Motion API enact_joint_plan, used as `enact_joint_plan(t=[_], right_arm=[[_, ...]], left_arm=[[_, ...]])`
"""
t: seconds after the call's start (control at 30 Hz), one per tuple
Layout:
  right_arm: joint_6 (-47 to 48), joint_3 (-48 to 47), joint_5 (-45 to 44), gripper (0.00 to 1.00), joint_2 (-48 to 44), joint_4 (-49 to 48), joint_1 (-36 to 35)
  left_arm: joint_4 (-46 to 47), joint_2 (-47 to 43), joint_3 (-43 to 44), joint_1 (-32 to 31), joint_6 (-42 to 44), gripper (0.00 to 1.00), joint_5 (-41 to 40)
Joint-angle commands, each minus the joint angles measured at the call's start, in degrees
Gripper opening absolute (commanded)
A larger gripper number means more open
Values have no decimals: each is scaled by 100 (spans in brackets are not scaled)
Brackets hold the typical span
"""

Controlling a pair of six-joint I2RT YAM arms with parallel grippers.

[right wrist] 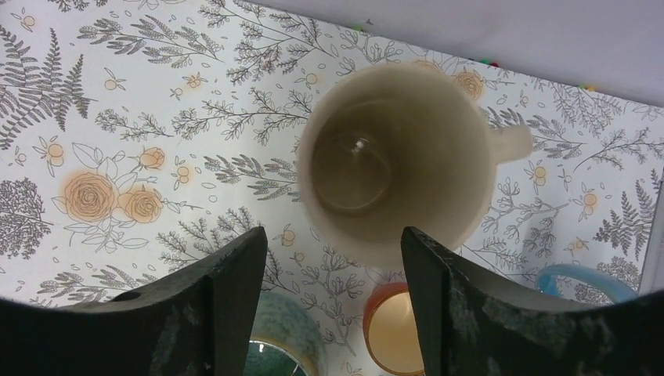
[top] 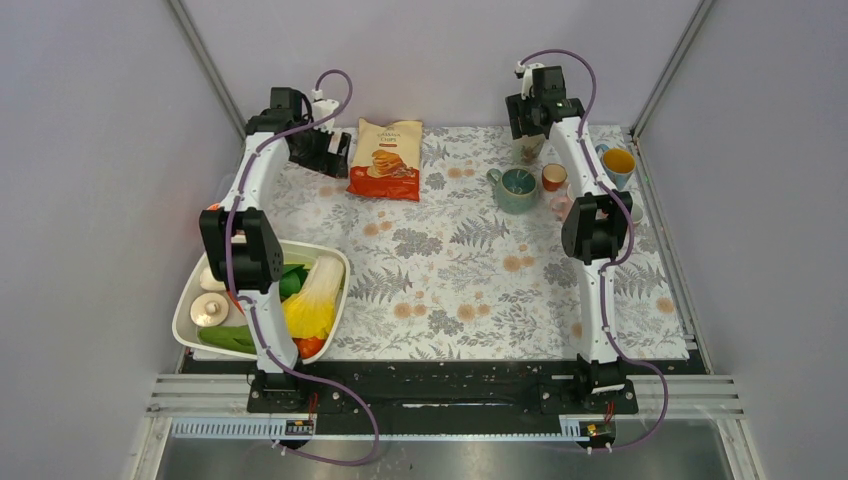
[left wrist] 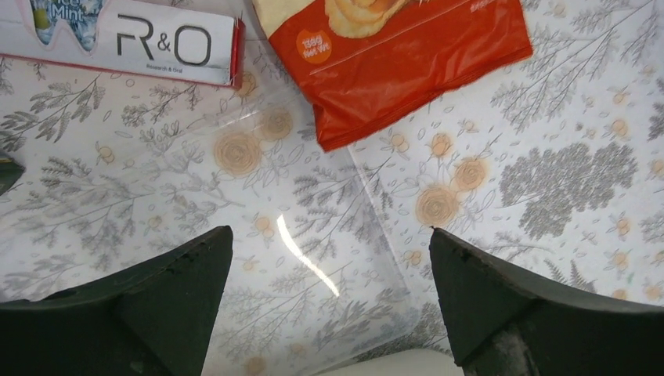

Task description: Turn the mug right side up

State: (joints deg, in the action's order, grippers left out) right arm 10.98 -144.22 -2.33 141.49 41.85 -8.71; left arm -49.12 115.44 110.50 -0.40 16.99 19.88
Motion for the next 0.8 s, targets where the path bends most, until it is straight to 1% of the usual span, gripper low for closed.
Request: enact_joint_plan(t=[0.0,0.07,0.1,0.2,0.3,0.37,0.43,0.5,0.6,0.7,0.77], right_arm=[[220,-70,67,73,-529,-86,25],[249,-9,117,74,-662,-82,27],[261,13,177,75,-742,-76,29],[296,133,460,80,-1027,-68,28],[284,337,792,85,-1400,-68,27],[278,500,984,92,-1676,-48,19],[282,658,1099,99,-1933,-1,1],[298,834,1157,99,-2176,71,-39],[348,1106,1201,100,-2539,166,-122],[490,1380,1125,99,-2790,295,-264],[592,1541,1089,99,-2966,373,-367]], left_arm=[[-580,75,490,290,938,99,-381],[-946,271,792,388,1531,99,-715],[-1154,381,938,441,2013,98,-918],[-1770,695,1329,571,3251,82,-1655],[-2097,884,1268,711,4464,72,-2439],[-2234,980,1223,838,5143,69,-2740],[-2284,1077,1220,962,5671,70,-2978],[-2283,1207,1238,1020,5982,74,-3252],[-2248,1409,1180,1049,6274,76,-3434],[-2029,1653,1225,1088,6298,77,-3699],[-2165,1882,1437,1118,6216,76,-3874]])
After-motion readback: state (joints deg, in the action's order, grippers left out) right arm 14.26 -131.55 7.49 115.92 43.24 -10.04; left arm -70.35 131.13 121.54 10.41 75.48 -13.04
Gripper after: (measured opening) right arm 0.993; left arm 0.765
